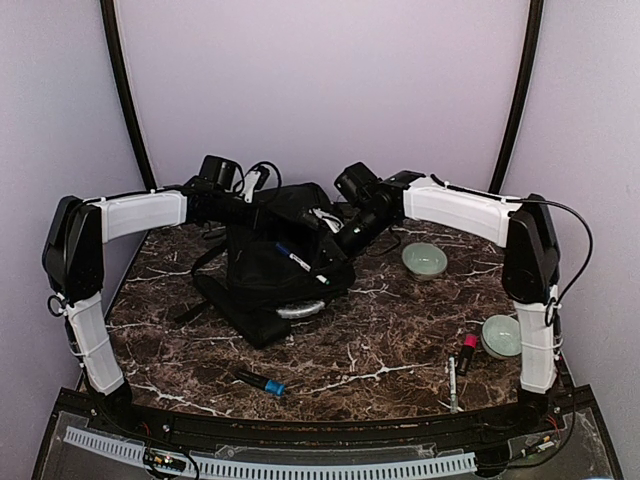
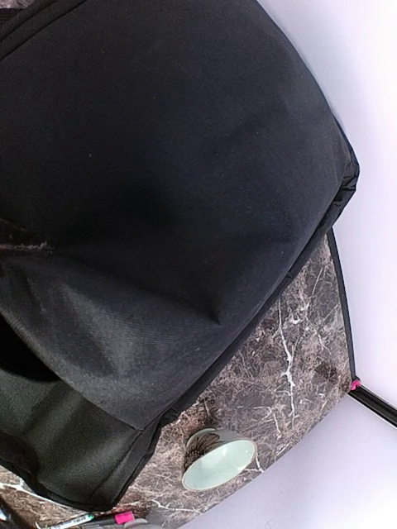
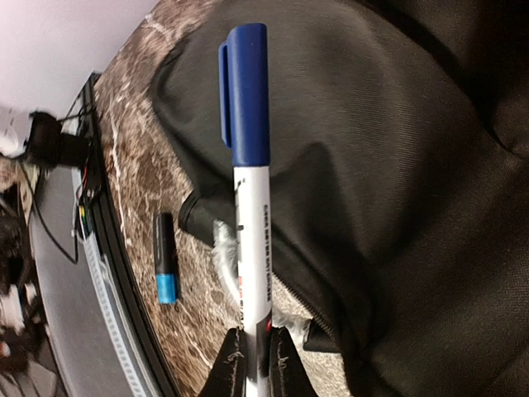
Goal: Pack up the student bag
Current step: Place the pen in the upper front pocket of the bag.
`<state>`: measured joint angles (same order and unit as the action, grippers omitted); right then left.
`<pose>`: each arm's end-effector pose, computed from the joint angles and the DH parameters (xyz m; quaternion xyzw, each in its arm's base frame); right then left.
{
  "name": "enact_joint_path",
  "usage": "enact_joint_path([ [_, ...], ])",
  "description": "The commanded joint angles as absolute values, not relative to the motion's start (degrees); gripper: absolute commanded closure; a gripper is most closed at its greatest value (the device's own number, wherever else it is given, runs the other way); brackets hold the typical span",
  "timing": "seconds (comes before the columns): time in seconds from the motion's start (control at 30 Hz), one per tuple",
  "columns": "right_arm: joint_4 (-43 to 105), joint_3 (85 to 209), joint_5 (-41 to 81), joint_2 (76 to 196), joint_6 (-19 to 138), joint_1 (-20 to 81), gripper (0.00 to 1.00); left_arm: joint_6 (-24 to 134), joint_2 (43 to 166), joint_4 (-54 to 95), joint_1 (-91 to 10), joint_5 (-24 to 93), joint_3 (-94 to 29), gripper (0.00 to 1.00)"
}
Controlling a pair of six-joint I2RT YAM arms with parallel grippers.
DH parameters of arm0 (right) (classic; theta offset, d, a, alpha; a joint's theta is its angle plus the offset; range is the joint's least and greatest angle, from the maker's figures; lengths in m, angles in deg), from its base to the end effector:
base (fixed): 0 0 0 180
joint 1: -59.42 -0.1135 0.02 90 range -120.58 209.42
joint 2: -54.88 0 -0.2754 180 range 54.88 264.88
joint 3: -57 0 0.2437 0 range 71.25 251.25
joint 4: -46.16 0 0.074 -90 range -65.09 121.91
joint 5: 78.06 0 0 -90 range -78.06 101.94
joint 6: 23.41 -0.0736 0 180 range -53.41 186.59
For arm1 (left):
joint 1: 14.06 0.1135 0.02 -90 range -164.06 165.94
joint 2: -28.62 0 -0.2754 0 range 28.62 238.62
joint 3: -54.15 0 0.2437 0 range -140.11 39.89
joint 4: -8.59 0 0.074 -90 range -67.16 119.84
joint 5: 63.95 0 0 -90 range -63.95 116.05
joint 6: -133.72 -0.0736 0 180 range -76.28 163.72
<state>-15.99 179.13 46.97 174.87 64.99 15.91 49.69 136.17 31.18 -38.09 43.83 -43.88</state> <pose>0.3106 0.3531 0.2448 -0.4022 0.8324 0.3631 0.1164 0.4159 -0.2101 0.2592 0.2096 0.8421 -0.2544 0.4269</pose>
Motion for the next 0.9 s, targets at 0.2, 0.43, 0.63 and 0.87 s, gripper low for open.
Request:
enact_joint_path([
  [0.2,-7.61,184.22,46.16,180.16,38.33,17.23,1.00,52.34,130.26,27.41,-38.34,46.64,-42.99,0.99],
  [0.43,-4.92,191.97,36.28,185.65,29.74,18.27,1.00,51.95,131.18,27.97,-39.48,46.93,-43.40,0.99],
  [0.63,-2.86,201.17,26.34,190.80,30.54,19.36,0.97,52.21,130.89,27.91,-39.81,47.66,-43.49,0.99],
  [0.87,-0.09,194.60,33.75,186.97,32.45,19.33,0.62,51.48,130.35,28.20,-40.28,46.97,-43.40,0.99],
])
